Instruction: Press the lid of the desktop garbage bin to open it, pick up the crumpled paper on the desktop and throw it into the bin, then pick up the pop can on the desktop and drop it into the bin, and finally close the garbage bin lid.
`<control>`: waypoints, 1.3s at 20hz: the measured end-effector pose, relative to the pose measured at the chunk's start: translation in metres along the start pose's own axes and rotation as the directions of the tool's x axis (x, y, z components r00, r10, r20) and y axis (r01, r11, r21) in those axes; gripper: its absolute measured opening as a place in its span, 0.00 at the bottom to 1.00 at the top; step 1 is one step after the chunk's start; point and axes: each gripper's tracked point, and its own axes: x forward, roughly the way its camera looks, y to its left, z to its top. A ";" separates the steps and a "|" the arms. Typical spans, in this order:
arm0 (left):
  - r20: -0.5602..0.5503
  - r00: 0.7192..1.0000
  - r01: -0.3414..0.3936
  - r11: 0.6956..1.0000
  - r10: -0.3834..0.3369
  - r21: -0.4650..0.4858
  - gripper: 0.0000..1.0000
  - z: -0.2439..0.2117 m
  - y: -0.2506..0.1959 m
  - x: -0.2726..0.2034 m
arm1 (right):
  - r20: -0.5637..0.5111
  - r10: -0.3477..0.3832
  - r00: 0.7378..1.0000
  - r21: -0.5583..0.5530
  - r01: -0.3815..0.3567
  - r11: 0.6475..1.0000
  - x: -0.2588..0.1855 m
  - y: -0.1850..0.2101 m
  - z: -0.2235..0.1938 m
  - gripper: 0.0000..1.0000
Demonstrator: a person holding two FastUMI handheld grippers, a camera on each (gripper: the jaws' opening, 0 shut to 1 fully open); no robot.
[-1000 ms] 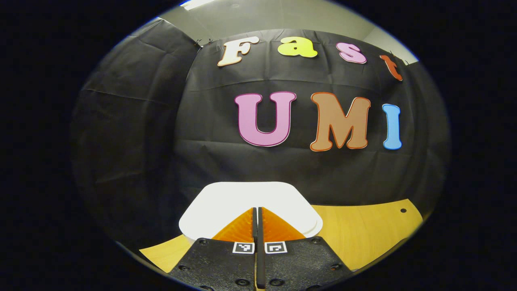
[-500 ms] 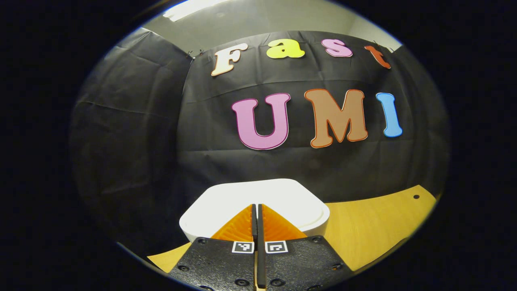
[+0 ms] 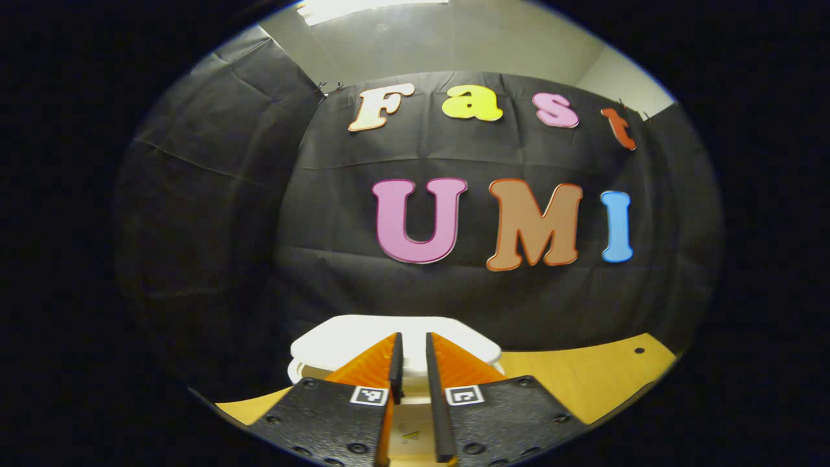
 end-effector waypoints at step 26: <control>0.037 0.999 0.003 0.995 -0.007 0.102 0.90 0.021 0.000 -0.114 | -0.501 0.168 0.849 -0.043 -0.218 0.975 0.040 0.050 -0.232 1.00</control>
